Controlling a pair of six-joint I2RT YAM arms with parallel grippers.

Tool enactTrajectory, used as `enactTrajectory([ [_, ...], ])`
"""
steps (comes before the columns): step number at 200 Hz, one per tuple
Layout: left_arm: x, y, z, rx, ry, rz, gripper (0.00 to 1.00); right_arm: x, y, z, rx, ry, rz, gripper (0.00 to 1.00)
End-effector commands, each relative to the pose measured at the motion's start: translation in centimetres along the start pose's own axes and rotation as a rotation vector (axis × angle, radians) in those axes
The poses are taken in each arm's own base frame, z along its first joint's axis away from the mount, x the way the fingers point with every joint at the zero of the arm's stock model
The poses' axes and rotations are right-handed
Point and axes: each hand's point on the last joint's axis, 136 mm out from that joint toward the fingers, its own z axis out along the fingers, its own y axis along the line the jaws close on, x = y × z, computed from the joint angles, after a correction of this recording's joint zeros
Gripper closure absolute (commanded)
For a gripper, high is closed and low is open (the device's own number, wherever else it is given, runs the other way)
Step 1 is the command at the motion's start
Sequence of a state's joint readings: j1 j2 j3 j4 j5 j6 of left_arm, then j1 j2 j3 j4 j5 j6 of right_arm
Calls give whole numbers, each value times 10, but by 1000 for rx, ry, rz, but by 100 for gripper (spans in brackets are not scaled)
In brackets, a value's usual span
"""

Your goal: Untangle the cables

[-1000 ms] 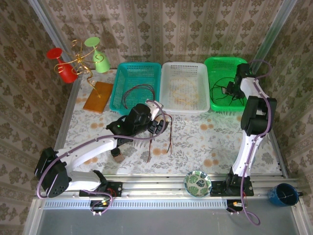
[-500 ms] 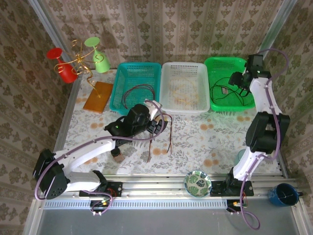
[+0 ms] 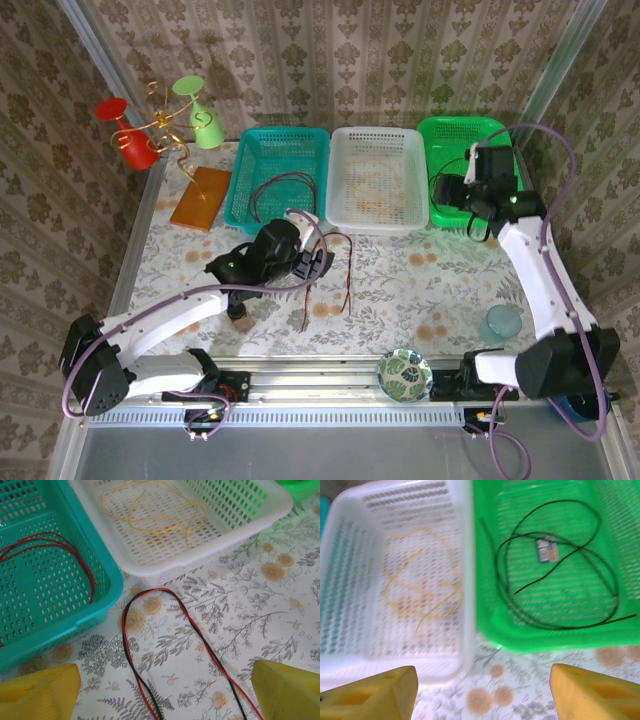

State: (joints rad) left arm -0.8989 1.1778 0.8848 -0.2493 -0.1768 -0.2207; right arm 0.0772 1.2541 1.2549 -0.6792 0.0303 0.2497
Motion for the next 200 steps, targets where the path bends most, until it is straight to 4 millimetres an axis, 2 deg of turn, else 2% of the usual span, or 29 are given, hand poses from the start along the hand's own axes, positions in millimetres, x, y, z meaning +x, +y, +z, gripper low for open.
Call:
enactTrajectory([
  [1,-17,7,-13,-10,-12,-36,11,43,14,-6,-4,79,14,33],
  [42,-9,28,-16,-44,13,-115,11,122,60,-17,-89,234,39,38],
  [69,-5,37,-18,-52,19,-147,11,174,97,-12,-181,362,74,45],
  [97,-5,40,-21,-57,18,-151,11,215,126,-5,-211,487,65,55],
  [132,-1,44,-26,-66,23,-165,11,248,154,9,-246,583,10,61],
  [150,1,51,-31,-73,38,-195,11,256,166,15,-281,618,17,62],
  [158,0,54,-35,-76,37,-206,11,266,168,23,-268,649,5,62],
  [200,-1,63,-46,-92,20,-218,11,288,169,41,-199,744,-17,65],
])
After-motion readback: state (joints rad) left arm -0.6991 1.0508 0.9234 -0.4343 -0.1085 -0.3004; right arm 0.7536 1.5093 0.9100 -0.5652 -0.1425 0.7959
